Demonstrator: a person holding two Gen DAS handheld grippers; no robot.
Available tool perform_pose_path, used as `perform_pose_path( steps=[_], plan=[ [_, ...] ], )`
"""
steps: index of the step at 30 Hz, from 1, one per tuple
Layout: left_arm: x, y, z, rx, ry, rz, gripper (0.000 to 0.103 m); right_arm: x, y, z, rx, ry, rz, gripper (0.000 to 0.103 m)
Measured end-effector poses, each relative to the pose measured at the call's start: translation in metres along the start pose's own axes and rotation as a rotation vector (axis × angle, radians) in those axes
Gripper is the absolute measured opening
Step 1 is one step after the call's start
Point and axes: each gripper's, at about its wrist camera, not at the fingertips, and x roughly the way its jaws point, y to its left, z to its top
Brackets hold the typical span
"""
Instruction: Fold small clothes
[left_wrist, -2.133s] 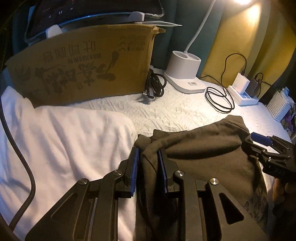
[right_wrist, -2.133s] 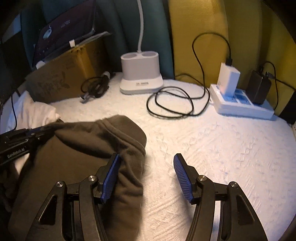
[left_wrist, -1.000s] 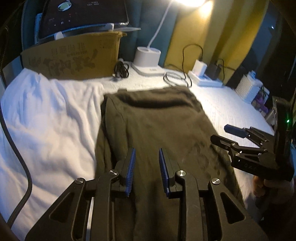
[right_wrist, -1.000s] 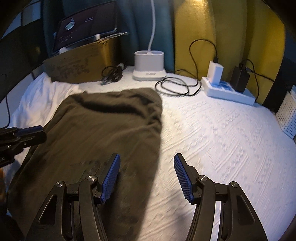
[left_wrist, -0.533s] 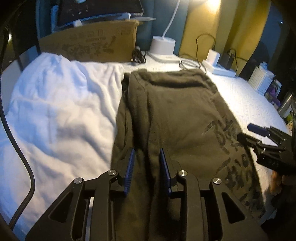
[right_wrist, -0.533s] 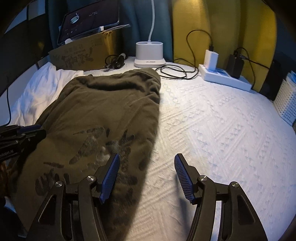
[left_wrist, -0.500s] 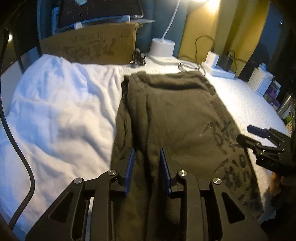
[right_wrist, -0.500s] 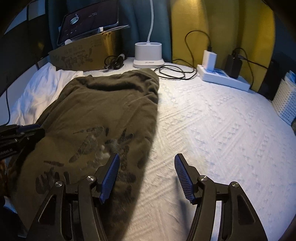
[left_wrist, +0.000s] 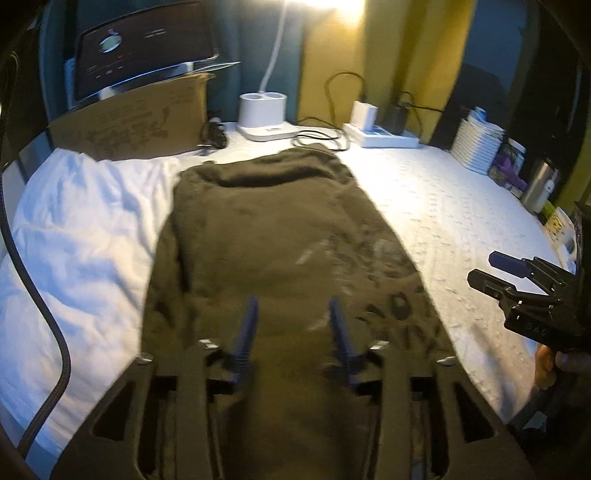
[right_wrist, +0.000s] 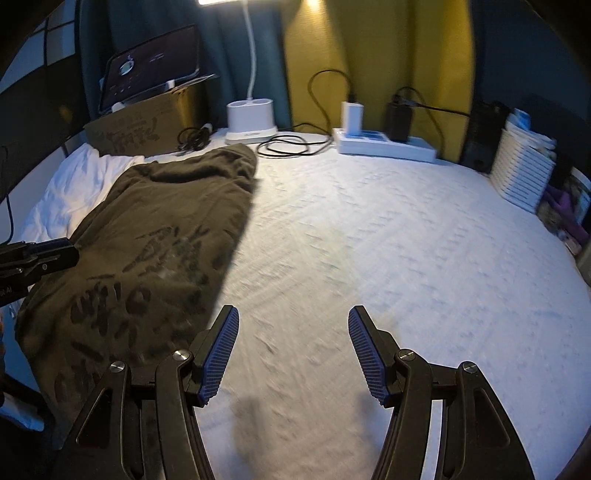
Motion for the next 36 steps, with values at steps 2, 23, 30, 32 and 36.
perform_pose_path(
  steps=[2,23,30,32,36],
  plan=[
    [-0.002,-0.011,-0.001,0.02,-0.006,-0.009,0.057,-0.009,-0.009,-0.007,0.014,-0.007,-0.013,0.064],
    [-0.064,-0.098,0.006,0.121,-0.202,-0.019,0.099,-0.127,-0.074,-0.044,0.091,-0.151,-0.143,0.075],
    [-0.1,-0.121,0.012,0.173,-0.297,-0.061,0.1,-0.173,-0.082,-0.043,0.088,-0.234,-0.186,0.088],
    [-0.111,-0.125,0.015,0.18,-0.328,-0.065,0.1,-0.189,-0.08,-0.039,0.077,-0.268,-0.202,0.088],
    [-0.132,-0.128,0.02,0.181,-0.388,-0.078,0.1,-0.222,-0.078,-0.031,0.069,-0.342,-0.23,0.088]
  ],
)
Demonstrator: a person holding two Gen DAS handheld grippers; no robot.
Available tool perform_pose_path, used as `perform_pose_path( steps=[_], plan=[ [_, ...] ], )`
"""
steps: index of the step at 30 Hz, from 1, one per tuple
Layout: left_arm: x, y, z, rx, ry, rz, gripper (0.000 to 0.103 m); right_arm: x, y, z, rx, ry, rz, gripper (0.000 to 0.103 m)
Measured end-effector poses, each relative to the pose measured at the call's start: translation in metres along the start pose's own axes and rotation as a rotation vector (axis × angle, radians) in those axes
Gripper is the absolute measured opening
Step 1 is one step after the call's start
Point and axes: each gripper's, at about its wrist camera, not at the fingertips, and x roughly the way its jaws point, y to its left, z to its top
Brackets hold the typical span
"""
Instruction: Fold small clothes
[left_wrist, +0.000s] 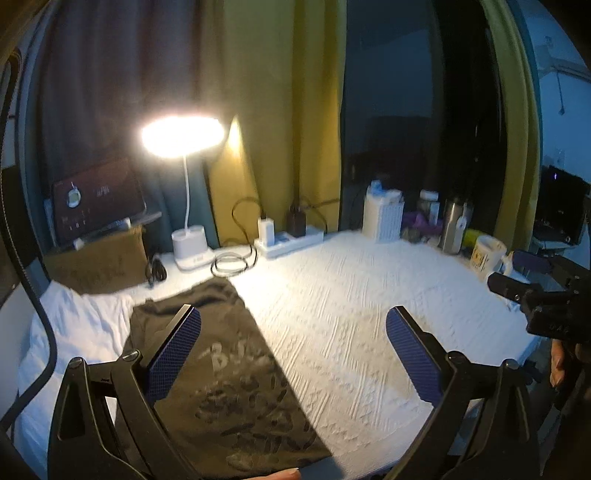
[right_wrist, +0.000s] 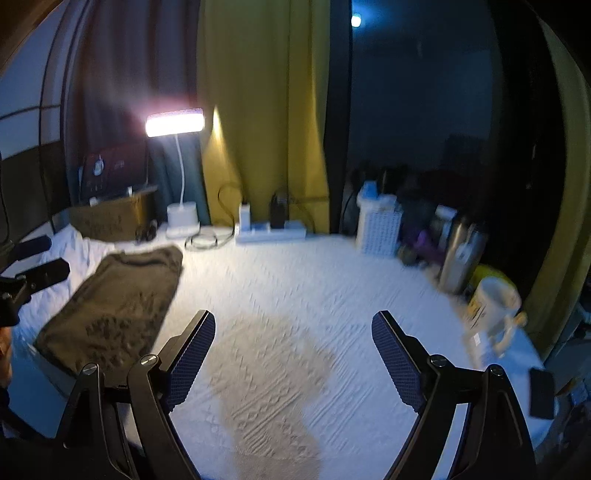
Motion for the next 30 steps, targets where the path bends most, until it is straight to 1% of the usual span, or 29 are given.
perform_pose_path(
  steps=[5,9,15,18,23,27,30],
  plan=[
    [-0.021,0.0,0.013,0.01,-0.072,0.015,0.1,-0.03,0.0,0.02,-0.019,-0.084,-0.022,0.089],
    [-0.034,0.002,0.021,0.005,-0.098,0.019,0.1,-0.049,0.002,0.033,-0.021,-0.136,-0.018,0.09],
    [-0.054,0.006,0.03,-0.005,-0.154,0.03,0.1,-0.067,0.01,0.05,-0.03,-0.192,-0.002,0.091],
    [-0.062,0.01,0.038,-0.021,-0.171,0.051,0.1,-0.077,0.016,0.059,-0.046,-0.221,0.004,0.092],
    [-0.08,0.019,0.044,-0.047,-0.234,0.077,0.1,-0.093,0.025,0.073,-0.068,-0.276,0.022,0.093],
    [-0.086,0.027,0.044,-0.057,-0.255,0.106,0.1,-0.102,0.033,0.078,-0.083,-0.31,0.034,0.094],
    [-0.089,0.035,0.04,-0.072,-0.259,0.118,0.1,-0.103,0.039,0.077,-0.089,-0.317,0.049,0.095]
  ],
)
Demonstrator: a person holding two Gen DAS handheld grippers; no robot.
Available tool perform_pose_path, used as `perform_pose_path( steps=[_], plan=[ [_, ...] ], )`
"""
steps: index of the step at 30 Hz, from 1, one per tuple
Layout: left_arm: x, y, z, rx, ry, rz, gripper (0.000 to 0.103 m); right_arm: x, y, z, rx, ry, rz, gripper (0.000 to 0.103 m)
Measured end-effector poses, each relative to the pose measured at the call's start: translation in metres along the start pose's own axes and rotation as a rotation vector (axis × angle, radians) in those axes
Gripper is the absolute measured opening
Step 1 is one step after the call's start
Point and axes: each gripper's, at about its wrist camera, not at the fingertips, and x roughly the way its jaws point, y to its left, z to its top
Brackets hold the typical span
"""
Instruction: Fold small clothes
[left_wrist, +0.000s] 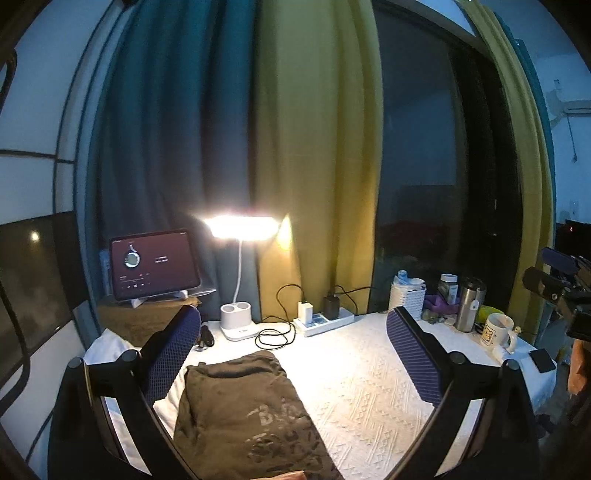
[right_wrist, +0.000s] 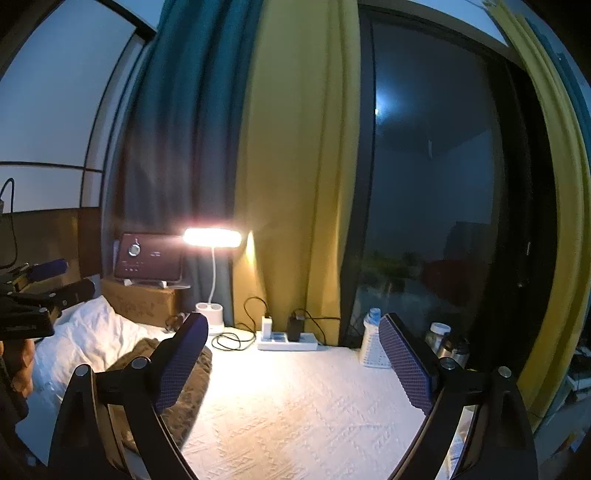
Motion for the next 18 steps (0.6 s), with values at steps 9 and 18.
perform_pose_path(
  steps=[9,18],
  plan=[
    [0.008,0.02,-0.019,-0.035,0.039,0.021,0.101,0.02,0.014,-0.013,-0.014,0.069,0.016,0.095],
    [0.01,0.024,-0.025,-0.039,0.049,0.025,0.101,0.037,0.014,-0.027,0.003,0.122,0.014,0.095]
  ],
)
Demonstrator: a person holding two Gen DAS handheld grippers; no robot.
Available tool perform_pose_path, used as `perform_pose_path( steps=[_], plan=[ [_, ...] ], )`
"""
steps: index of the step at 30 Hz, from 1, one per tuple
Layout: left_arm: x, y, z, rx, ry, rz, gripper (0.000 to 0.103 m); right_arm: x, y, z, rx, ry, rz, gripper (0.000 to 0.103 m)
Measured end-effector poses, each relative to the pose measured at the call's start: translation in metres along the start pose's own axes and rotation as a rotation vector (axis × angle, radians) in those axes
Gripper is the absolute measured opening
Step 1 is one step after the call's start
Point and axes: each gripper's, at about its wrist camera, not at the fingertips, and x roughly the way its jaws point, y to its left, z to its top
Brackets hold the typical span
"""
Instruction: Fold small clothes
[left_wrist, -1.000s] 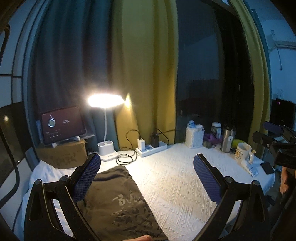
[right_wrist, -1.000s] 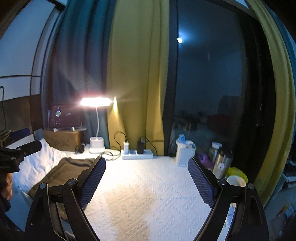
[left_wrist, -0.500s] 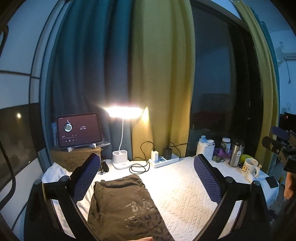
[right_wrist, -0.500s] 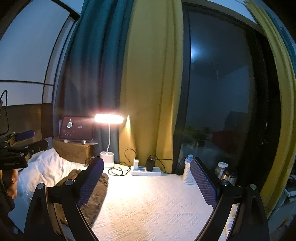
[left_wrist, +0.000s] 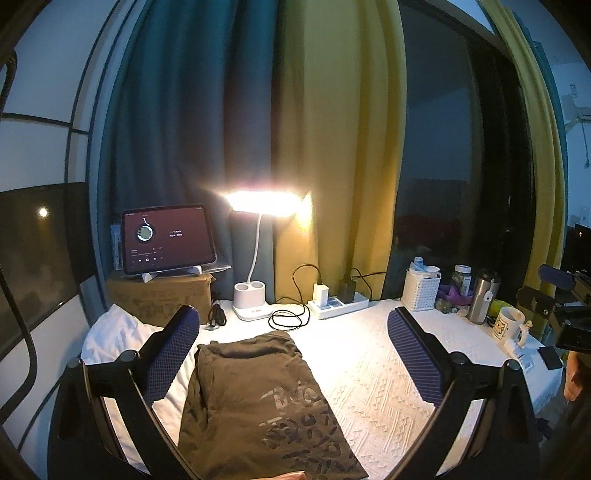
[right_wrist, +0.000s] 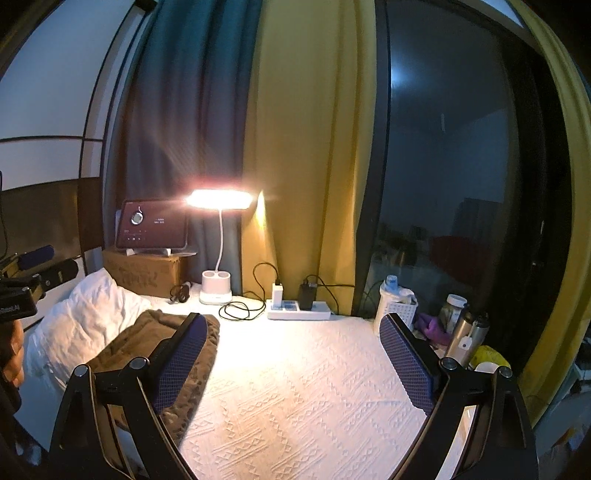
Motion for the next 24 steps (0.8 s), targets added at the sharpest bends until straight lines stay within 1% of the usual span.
perform_pose_path(
  steps=[7,24],
  plan=[
    [0.001,-0.001,-0.001,0.002,0.006,-0.016,0.101,0.004,-0.007,-0.004,0.02,0.006,-0.01,0.095],
    [0.0,-0.005,0.0,-0.004,0.007,-0.021,0.101,0.0,-0.011,-0.007,0.028,0.005,-0.022,0.095]
  ],
)
